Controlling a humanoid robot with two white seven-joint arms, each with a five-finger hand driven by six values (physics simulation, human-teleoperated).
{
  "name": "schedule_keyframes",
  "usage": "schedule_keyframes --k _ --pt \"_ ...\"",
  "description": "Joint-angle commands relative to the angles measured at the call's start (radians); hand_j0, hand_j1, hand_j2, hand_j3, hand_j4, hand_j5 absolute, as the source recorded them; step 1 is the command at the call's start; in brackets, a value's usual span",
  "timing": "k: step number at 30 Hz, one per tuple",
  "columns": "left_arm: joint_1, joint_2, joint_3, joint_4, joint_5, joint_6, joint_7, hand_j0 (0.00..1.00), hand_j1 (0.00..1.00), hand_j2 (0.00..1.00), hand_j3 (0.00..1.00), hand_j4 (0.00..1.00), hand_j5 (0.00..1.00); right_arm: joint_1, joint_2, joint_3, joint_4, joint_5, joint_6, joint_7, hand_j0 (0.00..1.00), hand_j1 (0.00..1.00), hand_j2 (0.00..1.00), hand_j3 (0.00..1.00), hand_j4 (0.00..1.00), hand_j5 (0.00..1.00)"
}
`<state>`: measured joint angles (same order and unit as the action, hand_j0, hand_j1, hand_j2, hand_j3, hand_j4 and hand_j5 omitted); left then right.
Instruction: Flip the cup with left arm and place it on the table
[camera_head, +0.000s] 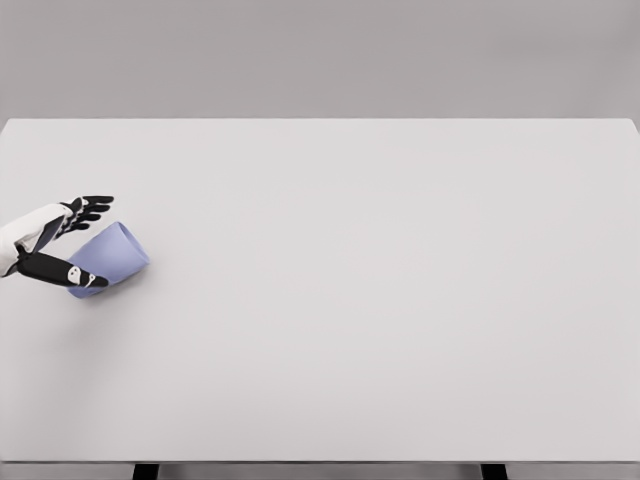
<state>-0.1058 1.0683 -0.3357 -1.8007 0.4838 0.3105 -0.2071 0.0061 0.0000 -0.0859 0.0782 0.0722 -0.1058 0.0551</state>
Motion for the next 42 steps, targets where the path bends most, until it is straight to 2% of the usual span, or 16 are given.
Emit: schedule_keyframes --k 1,10,14,21,31,37,42 --pt "0.0 -0.005 0.0 0.0 -0.002 0.013 0.015 1.0 1.0 1.0 1.0 1.0 1.0 0.0 0.0 0.0 0.0 0.0 0.0 0.0 1.0 1.0 1.0 1.0 1.0 1.0" --pt "-0.003 -0.047 -0.002 0.0 -0.053 0.048 0.022 1.0 1.0 1.0 1.0 1.0 1.0 0.0 0.0 0.0 0.0 0.0 0.0 0.0 1.0 1.0 1.0 1.0 1.0 1.0" --pt "-0.008 -0.048 -0.017 0.0 -0.057 0.071 0.055 1.0 1.0 1.0 1.0 1.0 1.0 -0.002 0.0 0.0 0.0 0.0 0.0 0.0 1.0 1.0 1.0 1.0 1.0 1.0" --pt "-0.012 -0.054 -0.028 0.0 -0.059 0.081 0.057 1.0 1.0 1.0 1.0 1.0 1.0 0.0 0.0 0.0 0.0 0.0 0.0 0.0 1.0 1.0 1.0 1.0 1.0 1.0" --pt "-0.104 -0.065 -0.134 0.0 -0.079 0.144 0.069 1.0 1.0 1.0 1.0 1.0 1.0 0.0 0.0 0.0 0.0 0.0 0.0 0.0 1.0 1.0 1.0 1.0 1.0 1.0" --pt "-0.136 -0.067 -0.169 0.0 -0.079 0.177 0.069 1.0 1.0 1.0 1.0 1.0 1.0 0.0 0.0 0.0 0.0 0.0 0.0 0.0 1.0 1.0 1.0 1.0 1.0 1.0" --pt "-0.138 -0.065 -0.177 0.0 -0.079 0.188 0.071 1.0 1.0 1.0 1.0 1.0 1.0 -0.002 0.0 0.0 0.0 0.0 0.0 0.0 1.0 1.0 1.0 1.0 1.0 1.0"
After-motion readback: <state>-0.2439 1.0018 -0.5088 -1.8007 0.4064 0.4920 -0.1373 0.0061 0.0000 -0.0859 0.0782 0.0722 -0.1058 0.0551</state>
